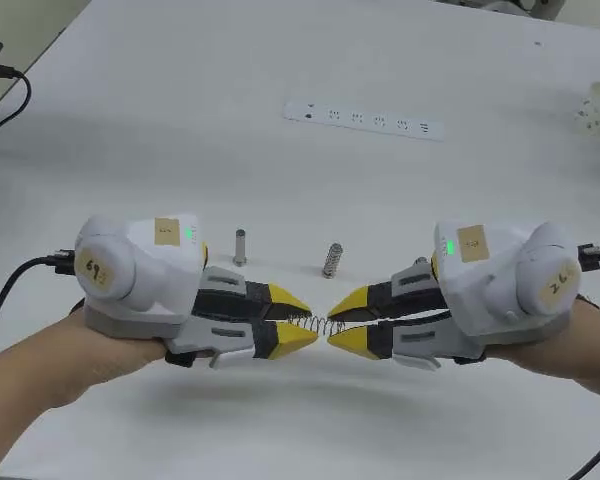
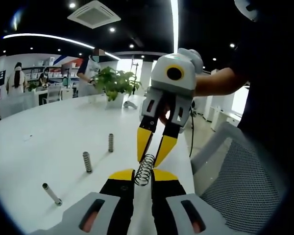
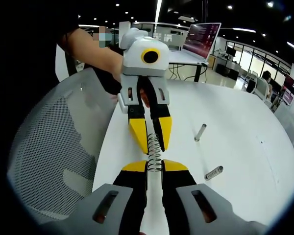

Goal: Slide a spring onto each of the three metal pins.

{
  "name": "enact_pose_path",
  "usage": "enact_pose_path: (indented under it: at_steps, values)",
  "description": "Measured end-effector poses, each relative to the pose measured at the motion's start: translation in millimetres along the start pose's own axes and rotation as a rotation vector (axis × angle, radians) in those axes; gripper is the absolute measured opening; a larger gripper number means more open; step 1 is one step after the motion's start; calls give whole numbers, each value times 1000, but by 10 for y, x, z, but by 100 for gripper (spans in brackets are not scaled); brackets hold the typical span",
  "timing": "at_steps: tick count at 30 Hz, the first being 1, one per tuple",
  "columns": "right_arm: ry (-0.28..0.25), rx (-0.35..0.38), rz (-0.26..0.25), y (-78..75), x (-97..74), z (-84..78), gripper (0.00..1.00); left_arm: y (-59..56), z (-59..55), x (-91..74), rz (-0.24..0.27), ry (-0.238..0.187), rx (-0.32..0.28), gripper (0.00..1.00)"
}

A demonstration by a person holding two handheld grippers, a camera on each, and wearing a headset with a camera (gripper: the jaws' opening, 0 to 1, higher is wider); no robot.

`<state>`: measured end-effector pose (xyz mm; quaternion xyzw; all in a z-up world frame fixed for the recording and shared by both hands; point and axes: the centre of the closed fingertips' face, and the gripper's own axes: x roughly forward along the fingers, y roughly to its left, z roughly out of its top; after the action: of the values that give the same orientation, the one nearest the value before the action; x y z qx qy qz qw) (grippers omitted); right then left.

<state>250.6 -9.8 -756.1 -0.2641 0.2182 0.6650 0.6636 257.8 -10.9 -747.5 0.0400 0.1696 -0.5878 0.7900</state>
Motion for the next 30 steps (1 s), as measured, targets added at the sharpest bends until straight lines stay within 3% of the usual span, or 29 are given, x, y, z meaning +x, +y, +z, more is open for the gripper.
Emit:
enact_pose_path:
  at_steps: [13, 18, 30]
  values:
    - [-20, 54, -16, 3, -15, -6, 9, -40, 21, 4, -23, 4, -14, 4]
    - [-2, 62, -24, -4, -31, -79, 8, -37, 29, -10, -21, 0, -25, 4]
    - [-40, 78, -30, -10, -82, 4, 7, -35, 32, -36, -23, -11, -48, 4]
